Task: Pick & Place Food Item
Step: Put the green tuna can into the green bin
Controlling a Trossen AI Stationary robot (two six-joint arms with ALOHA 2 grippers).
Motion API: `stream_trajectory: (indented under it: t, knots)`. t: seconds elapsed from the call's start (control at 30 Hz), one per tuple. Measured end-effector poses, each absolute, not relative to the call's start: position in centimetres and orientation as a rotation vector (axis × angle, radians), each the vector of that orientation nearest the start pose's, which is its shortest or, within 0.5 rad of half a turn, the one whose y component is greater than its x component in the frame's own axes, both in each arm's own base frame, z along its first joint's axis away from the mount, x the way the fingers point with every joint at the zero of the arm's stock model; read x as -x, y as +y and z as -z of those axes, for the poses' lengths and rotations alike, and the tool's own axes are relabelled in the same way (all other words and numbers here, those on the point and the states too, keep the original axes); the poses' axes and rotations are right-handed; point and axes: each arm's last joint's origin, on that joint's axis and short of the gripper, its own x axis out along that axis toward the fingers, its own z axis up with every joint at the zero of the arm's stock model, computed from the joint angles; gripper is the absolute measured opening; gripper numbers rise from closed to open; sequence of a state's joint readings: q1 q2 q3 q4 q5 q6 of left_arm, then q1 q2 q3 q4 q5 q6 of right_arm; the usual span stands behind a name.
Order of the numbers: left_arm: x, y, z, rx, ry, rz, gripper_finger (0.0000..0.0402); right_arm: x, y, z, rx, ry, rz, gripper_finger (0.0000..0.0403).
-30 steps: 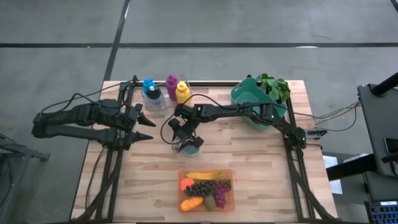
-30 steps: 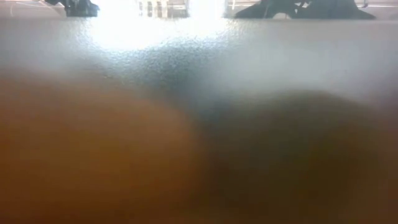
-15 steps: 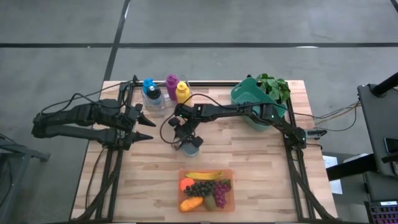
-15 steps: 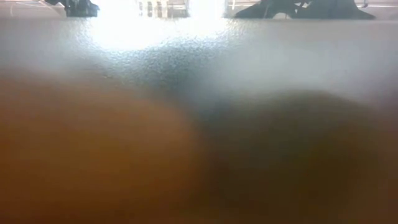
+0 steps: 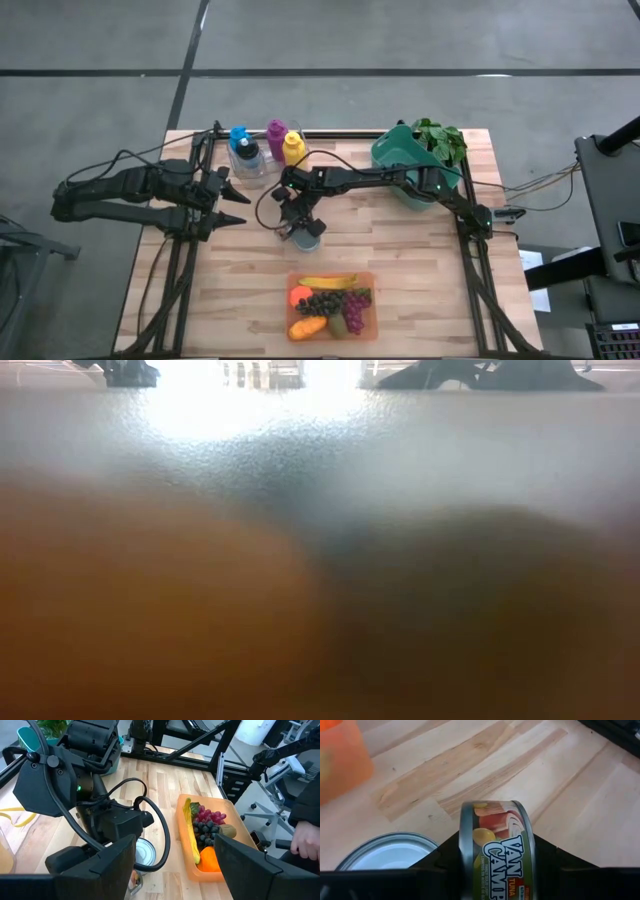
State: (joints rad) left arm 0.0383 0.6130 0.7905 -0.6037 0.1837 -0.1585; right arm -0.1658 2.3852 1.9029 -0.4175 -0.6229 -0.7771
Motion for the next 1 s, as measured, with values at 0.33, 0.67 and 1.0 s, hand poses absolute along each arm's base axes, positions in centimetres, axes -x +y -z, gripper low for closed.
stream_trajectory:
  t: [0.33, 0.67, 1.0]
  knots:
    - [-12.2, -0.1, -31.8, 0.203, 0.435, 0.109, 0.0275, -49.9, -7.4, -19.9, 0.304, 0.592, -0.648, 0.0143]
    - [-12.2, -0.1, -31.8, 0.203, 0.434, 0.109, 0.0275, -45.9, -7.6, -26.3, 0.146, 0.720, -0.584, 0.0143]
    - [-12.2, -0.1, -31.8, 0.203, 0.435, 0.109, 0.0275, -40.9, -7.2, -32.6, 0.089, 0.841, -0.379, 0.0143]
